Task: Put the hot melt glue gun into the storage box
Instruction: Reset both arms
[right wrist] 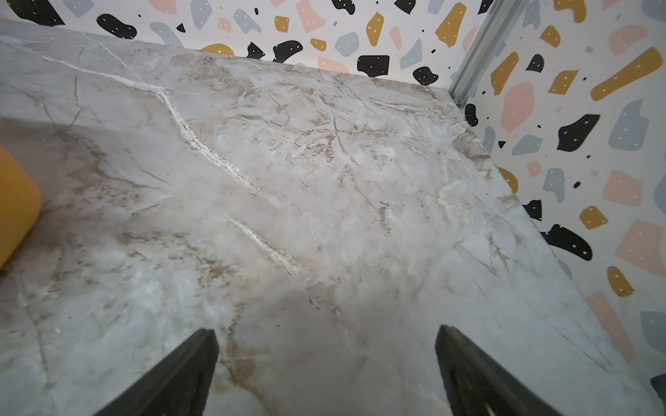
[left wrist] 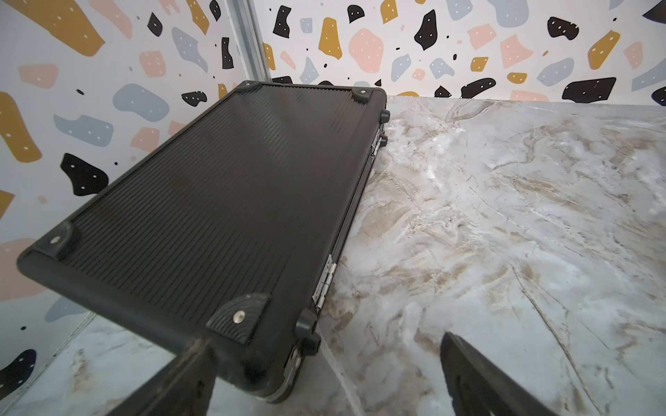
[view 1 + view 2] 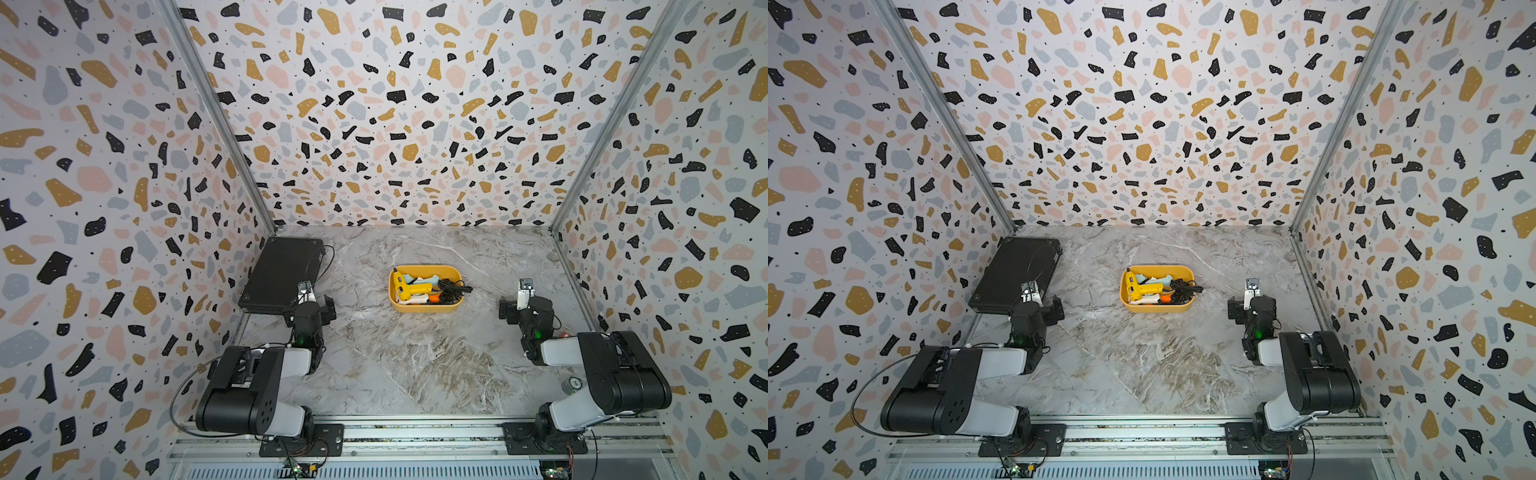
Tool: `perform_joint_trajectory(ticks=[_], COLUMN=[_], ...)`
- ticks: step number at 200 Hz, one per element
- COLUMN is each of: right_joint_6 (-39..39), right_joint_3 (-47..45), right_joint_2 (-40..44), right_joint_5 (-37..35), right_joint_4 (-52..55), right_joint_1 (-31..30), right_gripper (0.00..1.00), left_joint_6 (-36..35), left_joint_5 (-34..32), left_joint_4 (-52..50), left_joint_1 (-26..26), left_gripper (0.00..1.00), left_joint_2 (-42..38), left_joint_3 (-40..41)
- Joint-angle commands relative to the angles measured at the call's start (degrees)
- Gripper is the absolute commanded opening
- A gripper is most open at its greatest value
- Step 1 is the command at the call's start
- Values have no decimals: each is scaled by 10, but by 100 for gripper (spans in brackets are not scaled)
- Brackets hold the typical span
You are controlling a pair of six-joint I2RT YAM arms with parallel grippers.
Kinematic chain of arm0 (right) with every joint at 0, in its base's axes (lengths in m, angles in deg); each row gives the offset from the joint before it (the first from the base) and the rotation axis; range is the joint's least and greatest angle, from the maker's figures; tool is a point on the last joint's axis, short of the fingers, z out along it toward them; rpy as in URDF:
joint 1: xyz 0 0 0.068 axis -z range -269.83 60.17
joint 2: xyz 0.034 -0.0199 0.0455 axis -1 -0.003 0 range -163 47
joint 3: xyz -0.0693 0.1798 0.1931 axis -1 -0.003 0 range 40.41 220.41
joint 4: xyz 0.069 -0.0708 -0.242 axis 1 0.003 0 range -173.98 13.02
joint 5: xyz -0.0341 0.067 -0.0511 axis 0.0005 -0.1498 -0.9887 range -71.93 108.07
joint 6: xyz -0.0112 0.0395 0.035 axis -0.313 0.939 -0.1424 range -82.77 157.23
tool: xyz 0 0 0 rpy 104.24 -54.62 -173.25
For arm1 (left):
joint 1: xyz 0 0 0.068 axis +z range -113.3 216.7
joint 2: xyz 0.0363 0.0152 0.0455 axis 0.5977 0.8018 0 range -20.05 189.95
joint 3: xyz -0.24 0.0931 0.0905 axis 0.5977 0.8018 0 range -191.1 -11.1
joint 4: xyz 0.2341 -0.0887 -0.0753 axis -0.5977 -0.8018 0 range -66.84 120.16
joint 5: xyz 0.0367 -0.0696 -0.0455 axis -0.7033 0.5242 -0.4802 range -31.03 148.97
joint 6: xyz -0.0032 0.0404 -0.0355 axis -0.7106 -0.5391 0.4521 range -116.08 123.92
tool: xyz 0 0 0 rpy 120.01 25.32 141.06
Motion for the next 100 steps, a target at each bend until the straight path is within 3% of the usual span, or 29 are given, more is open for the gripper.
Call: perform_joint_trajectory(ticks=[1, 86, 100], right_joint_6=[-10, -10, -27], right_joint_3=[8, 9, 3], right_joint_2=[11, 6, 9], right_joint_5=[22, 26, 80], right_joint_4=[13, 7, 1], right_joint_1=[2, 3, 7], right_gripper=[99, 99, 99], left_joint_6=[-8, -8, -9], left_joint_5=[3, 3, 4], left_joint_4=[20, 20, 20], left_joint_1=[0, 0, 0], left_gripper=[100, 100, 100], left_joint_2=[-3, -3, -4], left_joint_3=[-8, -8, -8])
